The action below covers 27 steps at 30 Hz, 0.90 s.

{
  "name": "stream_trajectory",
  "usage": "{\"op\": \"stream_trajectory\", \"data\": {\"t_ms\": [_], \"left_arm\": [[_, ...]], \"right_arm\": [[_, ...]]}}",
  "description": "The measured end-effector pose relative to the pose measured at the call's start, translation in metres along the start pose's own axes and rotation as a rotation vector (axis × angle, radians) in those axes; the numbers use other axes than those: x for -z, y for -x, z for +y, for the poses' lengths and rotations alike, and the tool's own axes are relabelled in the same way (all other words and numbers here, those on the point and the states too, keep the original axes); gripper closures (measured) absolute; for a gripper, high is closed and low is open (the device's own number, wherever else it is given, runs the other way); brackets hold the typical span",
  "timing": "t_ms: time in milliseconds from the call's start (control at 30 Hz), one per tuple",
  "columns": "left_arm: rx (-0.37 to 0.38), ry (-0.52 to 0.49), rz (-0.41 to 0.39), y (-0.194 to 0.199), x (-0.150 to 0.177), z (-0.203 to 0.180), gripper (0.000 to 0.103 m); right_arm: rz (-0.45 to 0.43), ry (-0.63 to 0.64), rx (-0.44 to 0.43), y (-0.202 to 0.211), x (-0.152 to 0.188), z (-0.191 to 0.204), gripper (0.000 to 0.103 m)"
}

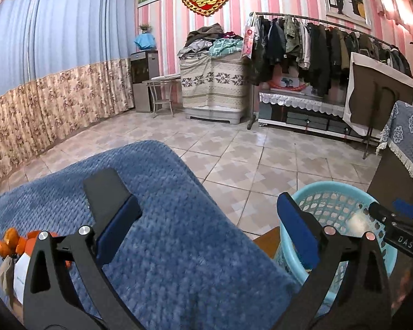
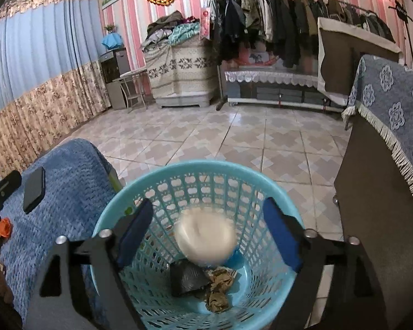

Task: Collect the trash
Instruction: 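Open the right tool to drop the cream disc into the basket, then move both tools back to the pile, left tool toward the beige cloth bag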

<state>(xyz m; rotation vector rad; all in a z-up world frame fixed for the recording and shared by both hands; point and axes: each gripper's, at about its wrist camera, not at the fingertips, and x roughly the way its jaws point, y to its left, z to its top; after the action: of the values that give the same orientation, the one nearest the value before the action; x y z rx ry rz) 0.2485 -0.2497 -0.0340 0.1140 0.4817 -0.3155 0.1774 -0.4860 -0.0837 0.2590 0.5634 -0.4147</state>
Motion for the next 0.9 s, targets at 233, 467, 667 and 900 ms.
{"op": "stream_trajectory", "data": {"t_ms": [233, 467, 667, 900], "left_arm": [[-0.025, 0.006, -0.004, 0.012, 0.004, 0.015, 0.005], [-0.058, 0.025, -0.003, 0.029, 0.011, 0.044, 0.005], [-0.104, 0.048, 0.004, 0.048, 0.021, 0.08, 0.005], [-0.169, 0.111, 0.046, 0.069, 0.05, 0.133, 0.005]], "right_arm": [[-0.001, 0.031, 0.009, 0.002, 0.0, 0.008, 0.008], [-0.014, 0.036, 0.004, 0.009, -0.003, 0.014, 0.008], [-0.02, 0.058, -0.01, 0.012, -0.002, 0.029, 0.008], [-0.001, 0.111, -0.045, 0.01, 0.008, 0.056, 0.008]]}}
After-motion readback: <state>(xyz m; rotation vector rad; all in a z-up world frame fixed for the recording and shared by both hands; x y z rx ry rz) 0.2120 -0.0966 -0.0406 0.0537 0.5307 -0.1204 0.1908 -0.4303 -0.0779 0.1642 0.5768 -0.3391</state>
